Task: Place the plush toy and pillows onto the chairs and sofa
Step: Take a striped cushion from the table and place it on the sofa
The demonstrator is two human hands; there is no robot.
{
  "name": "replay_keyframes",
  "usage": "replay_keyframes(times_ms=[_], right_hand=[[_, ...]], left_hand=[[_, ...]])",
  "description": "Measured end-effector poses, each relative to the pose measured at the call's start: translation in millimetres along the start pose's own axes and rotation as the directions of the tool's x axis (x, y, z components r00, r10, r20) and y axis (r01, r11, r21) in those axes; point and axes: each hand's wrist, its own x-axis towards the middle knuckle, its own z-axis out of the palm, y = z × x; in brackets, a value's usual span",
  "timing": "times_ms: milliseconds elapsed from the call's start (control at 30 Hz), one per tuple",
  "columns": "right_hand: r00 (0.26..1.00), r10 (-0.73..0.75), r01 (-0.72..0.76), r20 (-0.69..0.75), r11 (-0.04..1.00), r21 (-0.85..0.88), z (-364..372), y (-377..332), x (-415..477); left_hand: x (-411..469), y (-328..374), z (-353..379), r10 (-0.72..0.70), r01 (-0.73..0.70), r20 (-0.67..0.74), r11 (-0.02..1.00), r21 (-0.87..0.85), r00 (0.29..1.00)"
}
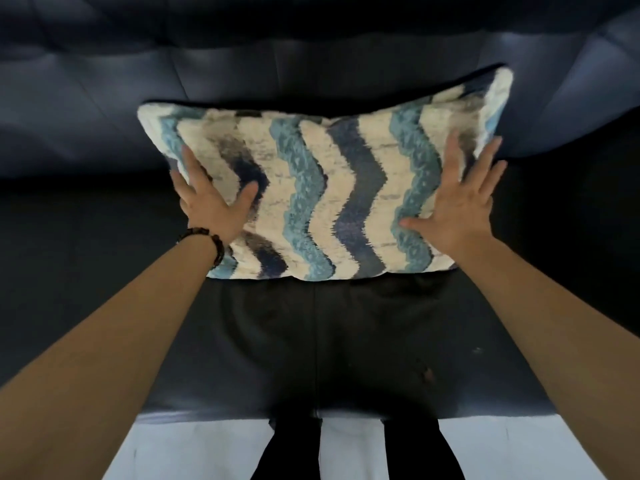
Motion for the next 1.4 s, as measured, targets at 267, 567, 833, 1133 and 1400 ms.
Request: replay_keyframes(times_ms=[267,567,833,1133,1400], right_hand=[[0.986,0.071,-0.006,-0.151,0.919,0.395,37,28,5],[0.938,0.103,0.099,-0.330,0.836,0.540,44,14,3],[0.921,0.063,0.134,-0.384,0.875,0.465,59,-4,-17],[0.646,-0.585,0.465,-0.491,0.811,-0.354,71,-79,-19],[0.627,-0.707,0.471,-0.328,0.679,-0.563,31,-67,62]], left_hand=[[15,-32,20,-0.167,0.086,-0.208,0.933,-0.351,0.964],[30,-29,-3,-0.032,-0.062,-0.270,0.942,-0.330,0.962],[-6,-17,2,0.332,-0.331,-0.412,0.941,0.076,0.849],[20,1,16,0.672,-0.469,-0.017,0.534,0.704,0.740],[47,-7,20,0.657,-0.425,-0.056,0.548,0.721,0.752]])
